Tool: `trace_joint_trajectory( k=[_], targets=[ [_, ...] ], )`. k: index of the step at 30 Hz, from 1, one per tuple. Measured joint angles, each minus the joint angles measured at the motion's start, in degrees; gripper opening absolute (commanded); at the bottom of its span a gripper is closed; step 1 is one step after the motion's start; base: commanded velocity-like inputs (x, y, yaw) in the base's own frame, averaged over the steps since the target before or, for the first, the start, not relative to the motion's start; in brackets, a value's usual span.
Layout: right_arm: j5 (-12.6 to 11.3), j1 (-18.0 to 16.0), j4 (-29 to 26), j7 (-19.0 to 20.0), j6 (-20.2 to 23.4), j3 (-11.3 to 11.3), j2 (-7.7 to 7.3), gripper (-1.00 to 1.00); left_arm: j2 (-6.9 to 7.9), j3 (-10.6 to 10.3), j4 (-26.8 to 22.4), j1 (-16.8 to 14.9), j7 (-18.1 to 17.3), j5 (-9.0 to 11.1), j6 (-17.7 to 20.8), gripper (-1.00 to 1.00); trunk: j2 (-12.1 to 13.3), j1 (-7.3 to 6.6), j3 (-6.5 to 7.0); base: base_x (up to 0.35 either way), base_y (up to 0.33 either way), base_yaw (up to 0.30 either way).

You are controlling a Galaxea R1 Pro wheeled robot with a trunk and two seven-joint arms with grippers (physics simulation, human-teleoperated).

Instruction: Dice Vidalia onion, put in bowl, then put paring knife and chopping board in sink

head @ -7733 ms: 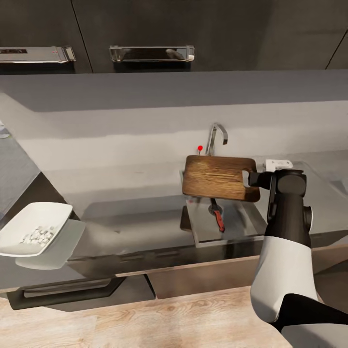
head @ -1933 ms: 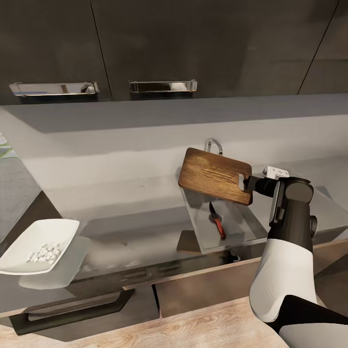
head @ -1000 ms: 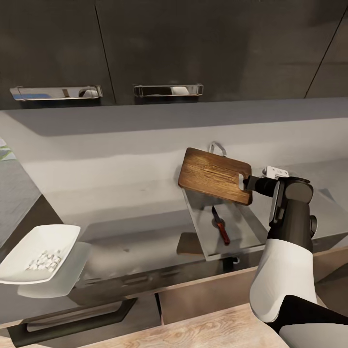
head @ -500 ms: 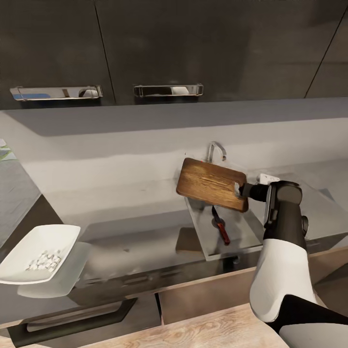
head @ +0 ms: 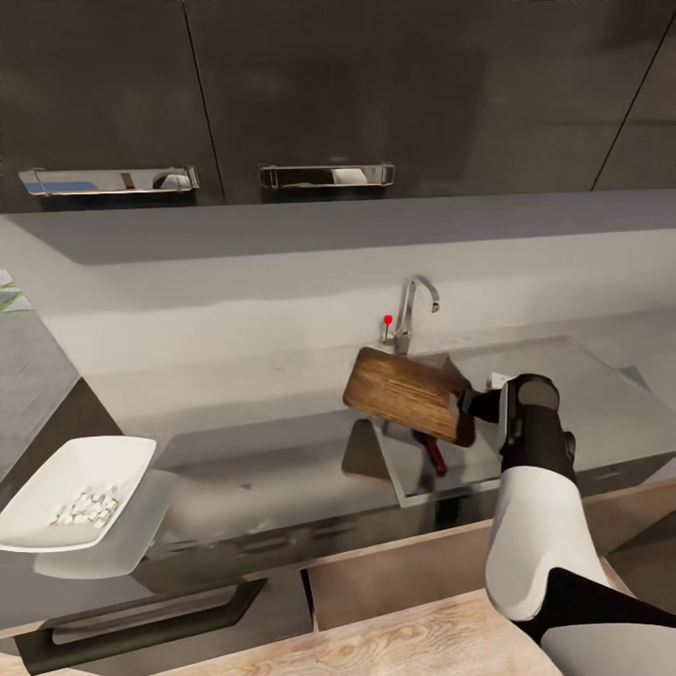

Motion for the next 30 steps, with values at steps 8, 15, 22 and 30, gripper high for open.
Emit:
trace_joint_trajectory(
  k=[8, 15, 22, 30],
  targets=[
    [-0.25, 0.00, -0.01, -0.04, 0.02, -4.04, -0.04, -1.00, 0.00, 0.02, 0.00, 0.00, -0.02, 0.00, 0.00, 1.00, 0.00, 0.00, 0.00, 0.000, 0.000, 0.000],
    [-1.38, -0.14, -0.26, -0.03, 0.03, -4.59, -0.04, -1.00, 0.00, 0.02, 0.00, 0.00, -0.01, 0.01, 0.00, 1.00, 0.00, 0.00, 0.00, 0.000, 0.000, 0.000],
    [-2.70, -0.23, -0.29, -0.47, 0.03, -4.64, -0.04, -1.00, -0.03, 0.02, 0.00, 0.00, 0.01, 0.01, 0.00, 1.00, 0.00, 0.00, 0.00, 0.000, 0.000, 0.000],
    [-3.67, -0.34, -0.30, -2.44, 0.01, -5.01, -0.04, -1.00, -0.03, 0.02, 0.00, 0.00, 0.00, 0.01, 0.00, 1.00, 0.00, 0.00, 0.00, 0.000, 0.000, 0.000]
  ],
)
